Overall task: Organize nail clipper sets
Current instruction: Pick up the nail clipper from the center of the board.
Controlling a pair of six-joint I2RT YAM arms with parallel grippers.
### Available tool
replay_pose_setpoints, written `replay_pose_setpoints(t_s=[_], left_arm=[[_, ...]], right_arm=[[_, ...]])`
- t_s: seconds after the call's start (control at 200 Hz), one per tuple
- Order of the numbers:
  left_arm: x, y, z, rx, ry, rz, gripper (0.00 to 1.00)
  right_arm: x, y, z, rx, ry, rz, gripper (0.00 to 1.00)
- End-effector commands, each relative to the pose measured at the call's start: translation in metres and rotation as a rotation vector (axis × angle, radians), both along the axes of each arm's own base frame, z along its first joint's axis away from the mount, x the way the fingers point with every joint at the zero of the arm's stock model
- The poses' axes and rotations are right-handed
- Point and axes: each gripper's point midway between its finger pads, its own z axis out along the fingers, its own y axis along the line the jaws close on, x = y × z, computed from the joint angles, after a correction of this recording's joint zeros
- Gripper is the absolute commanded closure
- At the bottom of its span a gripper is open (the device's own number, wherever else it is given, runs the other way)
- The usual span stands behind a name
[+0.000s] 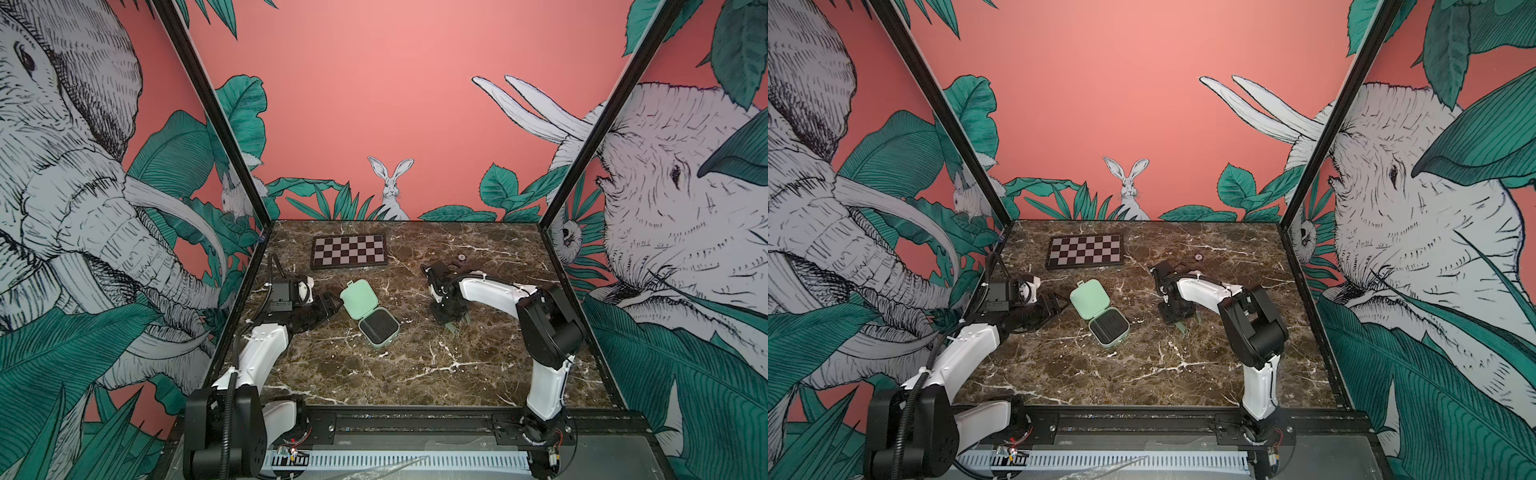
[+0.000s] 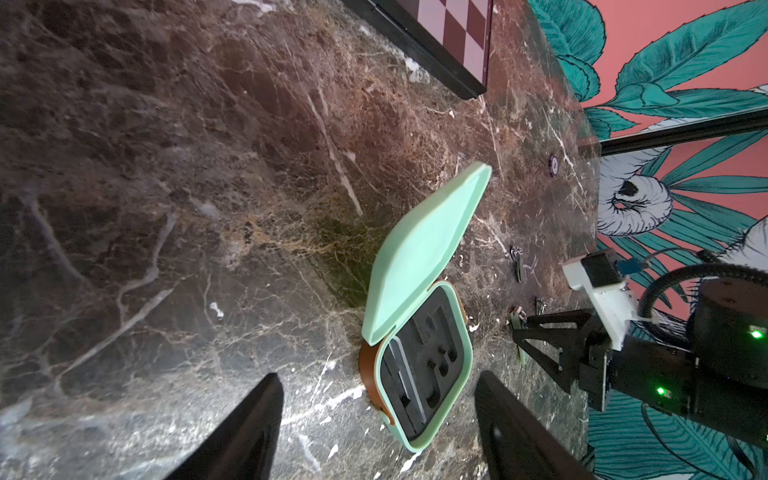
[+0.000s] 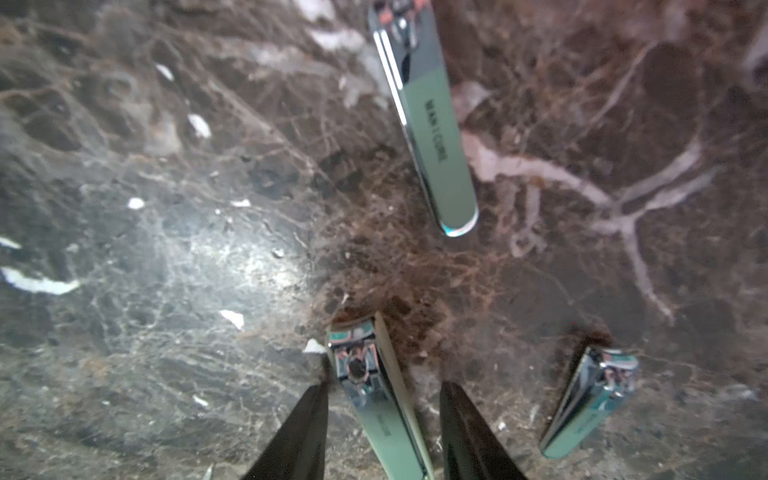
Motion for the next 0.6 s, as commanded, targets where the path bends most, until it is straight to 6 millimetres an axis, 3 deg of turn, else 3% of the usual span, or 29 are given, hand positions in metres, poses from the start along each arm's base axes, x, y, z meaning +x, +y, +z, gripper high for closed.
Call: replay_pose_setpoints(t_s=[0.0,0.215,0.415,0.435,0.595], left_arm=[[-0.001,-0.001,0.0,-0.012,-0.011,0.0,0.25],[-0.001,-0.001,0.0,-0.013,-0.012,-0.001,0.24],[0.0,-0.001,-0.001,-0.02,-0.011,-0.001,0.24],[0.0,-0.002,-0.002,-0.02,-0.009,-0.001,0.24],[0.002,-0.002,-0.004,-0.018,-0.006,-0.006,0.23]], right_arm=[[-0.002,0.001,-0.004,-0.004,0.023,0.009,0.6],[-0.003,0.006,-0.004,0.021,0.03,0.002,0.8],[-0.008,0.013,-0.001,0.048,0.045,0.004,0.88],[0.0,0.02,0.009,0.067,0.019,0.008,0.88],[-0.001,0.061,0.045,0.093,-0.068,0.109,0.88]])
